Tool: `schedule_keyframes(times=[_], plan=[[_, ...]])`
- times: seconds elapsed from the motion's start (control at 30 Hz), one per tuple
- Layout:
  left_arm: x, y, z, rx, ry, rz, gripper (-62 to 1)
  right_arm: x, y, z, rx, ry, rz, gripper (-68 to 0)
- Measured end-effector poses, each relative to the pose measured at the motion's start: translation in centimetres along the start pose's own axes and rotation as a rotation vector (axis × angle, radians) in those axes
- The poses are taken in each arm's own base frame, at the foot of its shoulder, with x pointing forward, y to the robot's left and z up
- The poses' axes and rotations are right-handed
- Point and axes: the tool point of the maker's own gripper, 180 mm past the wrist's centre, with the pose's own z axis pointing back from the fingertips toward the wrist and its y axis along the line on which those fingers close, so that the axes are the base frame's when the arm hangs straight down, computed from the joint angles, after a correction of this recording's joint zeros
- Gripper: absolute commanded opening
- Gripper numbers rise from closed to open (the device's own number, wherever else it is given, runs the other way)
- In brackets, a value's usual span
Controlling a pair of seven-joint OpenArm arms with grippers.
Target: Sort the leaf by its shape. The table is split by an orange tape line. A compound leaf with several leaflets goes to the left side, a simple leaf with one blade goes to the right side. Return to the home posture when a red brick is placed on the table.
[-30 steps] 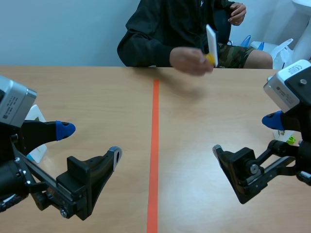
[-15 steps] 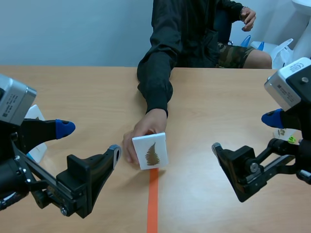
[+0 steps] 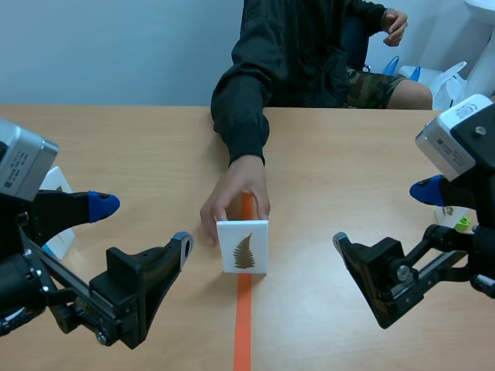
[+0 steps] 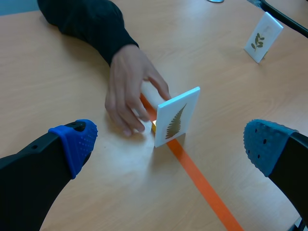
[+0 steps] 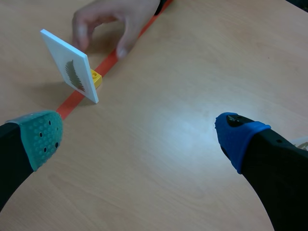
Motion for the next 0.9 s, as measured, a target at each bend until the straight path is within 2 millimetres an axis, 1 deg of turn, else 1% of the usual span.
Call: schedule_keyframes(times=[0.13,0.23,0.3,0.4,0.47,0.6,0.67,0.77,0.9], plan=[[0.0,0.0,0.0,0.000,0.000,0.000,1.4,0.0,0.1,0.0,0.006,-0.002,0.002,0.4],[0.0,0.0,0.0,0.000,0.000,0.000,1.4,0.1,0.7,0.0,0.040,-0.021,0.010,0.4],[0.0,0.0,0.0,0.000,0.000,0.000,1.4,-0.3,0.9,-0.2,0.062,-0.018,0.009,0.4],[0.0,0.0,0.0,0.000,0.000,0.000,1.4,-1.6,0.7,-0.7,0.084,-0.004,0.008,0.4],[0.0,0.0,0.0,0.001,0.000,-0.001,1.4,-2.3,0.1,-1.3,0.089,-0.003,0.003,0.4],[0.0,0.0,0.0,0.001,0.000,-0.001,1.4,-3.2,-1.0,-2.5,0.110,-0.033,-0.009,0.4],[0.0,0.0,0.0,0.000,0.000,-0.001,1.4,-3.5,-1.2,-3.3,0.132,-0.040,-0.013,0.4],[0.0,0.0,0.0,0.001,0.000,-0.001,1.4,-3.7,-0.6,-4.6,0.189,-0.064,-0.024,0.4],[0.0,0.0,0.0,0.001,0.000,-0.001,1.4,-4.6,0.5,-6.5,0.231,-0.061,-0.030,0.4]])
